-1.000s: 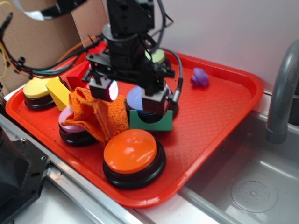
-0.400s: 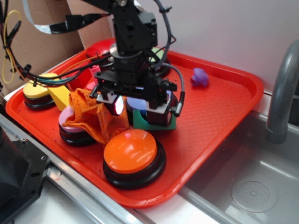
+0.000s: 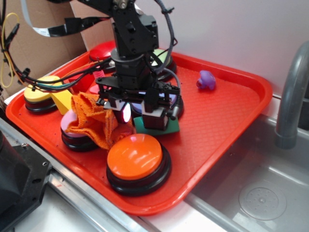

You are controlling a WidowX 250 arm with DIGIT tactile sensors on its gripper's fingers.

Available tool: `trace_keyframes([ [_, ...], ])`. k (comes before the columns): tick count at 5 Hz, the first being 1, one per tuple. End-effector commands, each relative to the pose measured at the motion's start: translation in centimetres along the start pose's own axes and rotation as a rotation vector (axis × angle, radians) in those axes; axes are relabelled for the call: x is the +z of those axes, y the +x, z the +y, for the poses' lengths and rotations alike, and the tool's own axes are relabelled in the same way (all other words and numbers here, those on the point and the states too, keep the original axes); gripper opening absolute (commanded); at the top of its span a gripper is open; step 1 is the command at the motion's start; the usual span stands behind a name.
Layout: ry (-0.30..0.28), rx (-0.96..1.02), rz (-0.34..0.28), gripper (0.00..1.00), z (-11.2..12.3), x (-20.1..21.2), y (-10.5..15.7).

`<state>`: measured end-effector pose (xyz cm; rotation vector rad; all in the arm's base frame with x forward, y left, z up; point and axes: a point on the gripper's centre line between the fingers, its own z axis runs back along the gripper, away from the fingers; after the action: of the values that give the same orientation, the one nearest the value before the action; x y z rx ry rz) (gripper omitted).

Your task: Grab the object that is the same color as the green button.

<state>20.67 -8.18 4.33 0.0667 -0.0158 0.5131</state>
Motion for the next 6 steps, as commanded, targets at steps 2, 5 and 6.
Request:
trace_keyframes([
  [2,-0.025,0.048,-0.056,0.0,1.0,1.1,1.0],
  [5,-0.05,-0.115,-0.204,0.0,1.5,7.4,2.1],
  [6,-0.049,-0.195,-0.232,0.0,2.5,10.7,2.2],
])
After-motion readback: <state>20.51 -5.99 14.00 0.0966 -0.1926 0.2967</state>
